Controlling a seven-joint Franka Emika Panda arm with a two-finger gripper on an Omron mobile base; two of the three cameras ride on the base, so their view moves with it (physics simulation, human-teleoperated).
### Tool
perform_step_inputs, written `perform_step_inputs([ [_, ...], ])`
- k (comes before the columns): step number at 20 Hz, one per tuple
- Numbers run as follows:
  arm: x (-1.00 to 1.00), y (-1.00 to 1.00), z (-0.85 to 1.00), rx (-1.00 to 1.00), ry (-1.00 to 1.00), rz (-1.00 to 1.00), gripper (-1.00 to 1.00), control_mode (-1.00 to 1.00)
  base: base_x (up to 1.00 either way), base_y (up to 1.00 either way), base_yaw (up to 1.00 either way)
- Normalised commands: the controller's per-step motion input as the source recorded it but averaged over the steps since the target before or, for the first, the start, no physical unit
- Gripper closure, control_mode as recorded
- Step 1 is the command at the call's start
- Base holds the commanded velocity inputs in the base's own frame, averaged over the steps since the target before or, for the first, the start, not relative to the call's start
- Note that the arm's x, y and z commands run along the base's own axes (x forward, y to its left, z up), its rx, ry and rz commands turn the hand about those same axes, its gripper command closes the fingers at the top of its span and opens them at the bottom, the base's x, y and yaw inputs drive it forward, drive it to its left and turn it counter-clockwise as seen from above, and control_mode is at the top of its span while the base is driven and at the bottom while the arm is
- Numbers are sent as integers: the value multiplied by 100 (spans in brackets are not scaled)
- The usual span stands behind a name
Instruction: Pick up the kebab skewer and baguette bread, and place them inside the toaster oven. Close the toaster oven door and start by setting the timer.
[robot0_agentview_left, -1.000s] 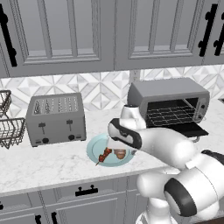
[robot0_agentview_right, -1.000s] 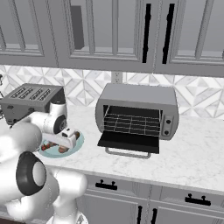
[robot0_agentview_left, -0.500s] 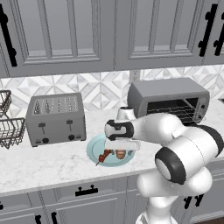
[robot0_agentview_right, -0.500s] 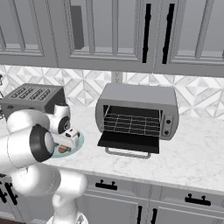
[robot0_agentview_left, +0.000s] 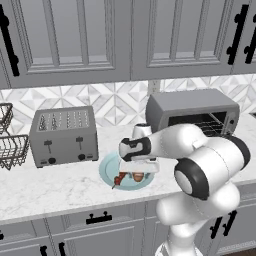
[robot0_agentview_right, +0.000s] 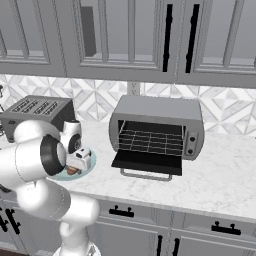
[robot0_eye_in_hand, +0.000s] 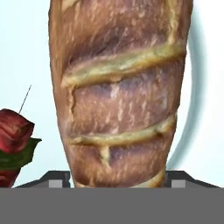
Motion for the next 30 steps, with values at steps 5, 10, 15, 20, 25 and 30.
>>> perform_step_inputs([
  [5,-10,-3,-10,0,0,-4,100,-100,0,0,0],
  [10,-54,-37,58,2,0,-4,100,-100,0,0,0],
  [15,-53,-71,100,13,0,0,100,-100,0,0,0],
  [20,-35,-79,98,4,0,0,100,-100,0,0,0],
  [25,-27,-59,89,0,0,2,100,-100,0,0,0],
  [30,6,-48,31,0,1,2,100,-100,0,0,0],
])
